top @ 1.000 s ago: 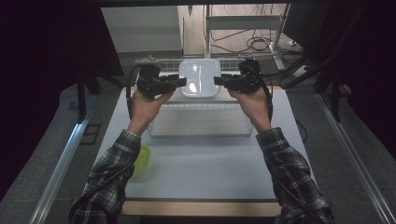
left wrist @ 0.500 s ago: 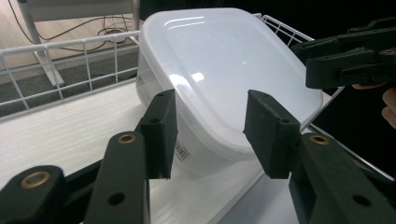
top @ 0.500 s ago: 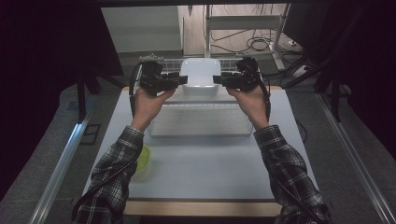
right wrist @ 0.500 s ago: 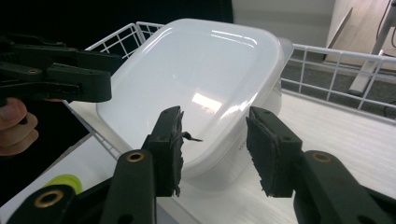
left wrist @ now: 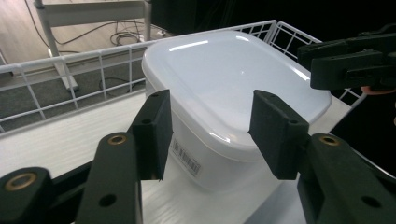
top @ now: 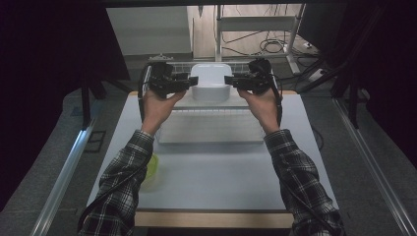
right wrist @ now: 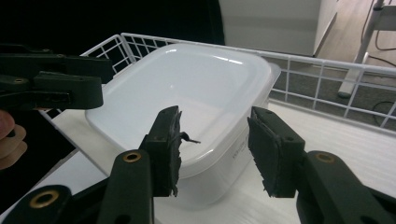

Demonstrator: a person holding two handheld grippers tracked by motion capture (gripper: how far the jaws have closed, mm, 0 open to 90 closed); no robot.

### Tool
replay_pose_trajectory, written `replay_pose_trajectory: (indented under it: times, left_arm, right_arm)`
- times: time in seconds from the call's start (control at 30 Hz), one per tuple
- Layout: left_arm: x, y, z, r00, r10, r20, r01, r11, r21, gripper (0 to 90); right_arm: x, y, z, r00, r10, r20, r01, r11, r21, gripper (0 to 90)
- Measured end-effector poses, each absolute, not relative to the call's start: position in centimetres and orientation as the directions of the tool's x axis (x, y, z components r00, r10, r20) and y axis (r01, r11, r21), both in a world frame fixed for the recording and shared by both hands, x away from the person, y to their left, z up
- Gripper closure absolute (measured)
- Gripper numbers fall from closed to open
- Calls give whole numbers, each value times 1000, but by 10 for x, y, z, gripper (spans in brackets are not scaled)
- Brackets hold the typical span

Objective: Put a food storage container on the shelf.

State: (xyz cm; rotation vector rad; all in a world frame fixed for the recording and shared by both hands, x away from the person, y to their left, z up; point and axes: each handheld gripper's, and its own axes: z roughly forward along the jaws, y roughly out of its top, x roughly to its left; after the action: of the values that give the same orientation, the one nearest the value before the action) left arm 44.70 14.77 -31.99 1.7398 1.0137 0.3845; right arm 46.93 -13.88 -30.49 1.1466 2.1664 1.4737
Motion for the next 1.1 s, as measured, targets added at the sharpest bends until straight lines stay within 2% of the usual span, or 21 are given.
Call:
replay_pose_trajectory:
  times: [0.1, 0.27, 0.5, 0.6, 0.63, 0.9, 1.1]
  left_arm:
    - [449, 147, -321, 584, 788, -195, 440, -105, 892, 443]
    - [448, 146, -320, 572, 806, -151, 412, -123, 903, 325]
    - [438, 153, -320, 618, 759, -206, 416, -93, 905, 213]
    - [434, 153, -321, 628, 752, -202, 410, -99, 907, 159]
    - [429, 154, -323, 640, 744, -193, 407, -115, 906, 144]
    - [407, 160, -329, 684, 709, -171, 377, -143, 915, 78]
    - [384, 160, -338, 710, 697, -101, 308, -178, 935, 47]
  right_arm:
    - [471, -138, -305, -641, 743, 194, 454, 163, 876, 531]
    - [471, -138, -304, -640, 747, 182, 447, 169, 878, 493]
    - [461, -143, -301, -692, 696, 192, 423, 175, 889, 335]
    - [457, -144, -303, -700, 691, 184, 416, 185, 890, 305]
    - [454, -144, -305, -707, 686, 171, 408, 199, 891, 252]
    - [437, -150, -316, -740, 657, 147, 375, 221, 900, 148]
    - [419, -156, -324, -762, 636, 119, 339, 236, 911, 122]
